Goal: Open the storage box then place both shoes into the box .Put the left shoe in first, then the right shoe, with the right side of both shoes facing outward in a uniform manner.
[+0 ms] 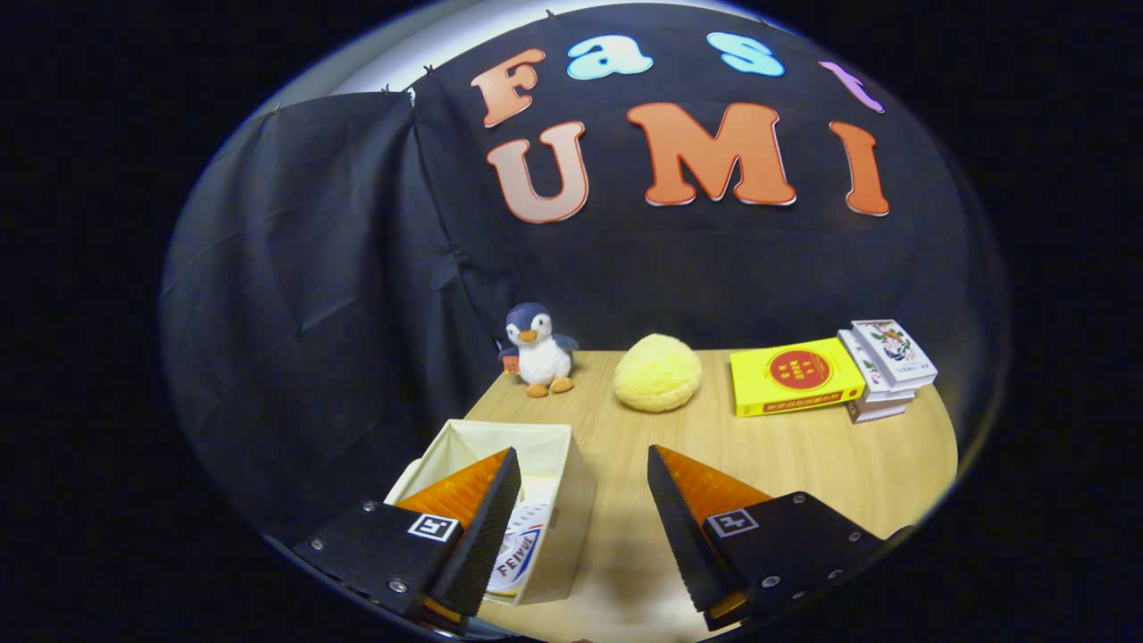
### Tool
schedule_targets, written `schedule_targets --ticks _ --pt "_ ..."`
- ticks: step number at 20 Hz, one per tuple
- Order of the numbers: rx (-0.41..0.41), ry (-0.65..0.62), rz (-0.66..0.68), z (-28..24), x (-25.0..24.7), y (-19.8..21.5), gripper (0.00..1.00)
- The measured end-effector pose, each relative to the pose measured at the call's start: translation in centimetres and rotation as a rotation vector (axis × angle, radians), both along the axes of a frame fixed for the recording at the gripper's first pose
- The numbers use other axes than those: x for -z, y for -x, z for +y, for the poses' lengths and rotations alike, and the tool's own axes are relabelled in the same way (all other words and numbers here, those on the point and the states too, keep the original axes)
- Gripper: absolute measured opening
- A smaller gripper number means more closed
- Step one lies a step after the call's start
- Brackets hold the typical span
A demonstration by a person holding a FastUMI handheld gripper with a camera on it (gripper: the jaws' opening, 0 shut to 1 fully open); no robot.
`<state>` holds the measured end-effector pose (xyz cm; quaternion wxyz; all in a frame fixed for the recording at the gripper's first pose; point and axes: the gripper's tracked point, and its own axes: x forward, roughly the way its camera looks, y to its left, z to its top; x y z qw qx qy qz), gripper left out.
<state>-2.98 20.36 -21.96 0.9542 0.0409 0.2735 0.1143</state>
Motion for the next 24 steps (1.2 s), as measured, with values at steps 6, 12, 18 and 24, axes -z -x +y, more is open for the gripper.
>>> schedule_targets --ticks 6,12,18,24 --pt "0.109 0.037 -0.178 -10.1 -5.2 -1.5 0.93" --pt "0.216 0.066 -0.292 -18.5 -10.2 -2.6 0.93" --pt "0.249 0.073 -0.427 -22.2 -15.6 -2.8 0.93" --pt "0.242 0.085 -0.472 -22.3 -17.9 -2.2 0.93"
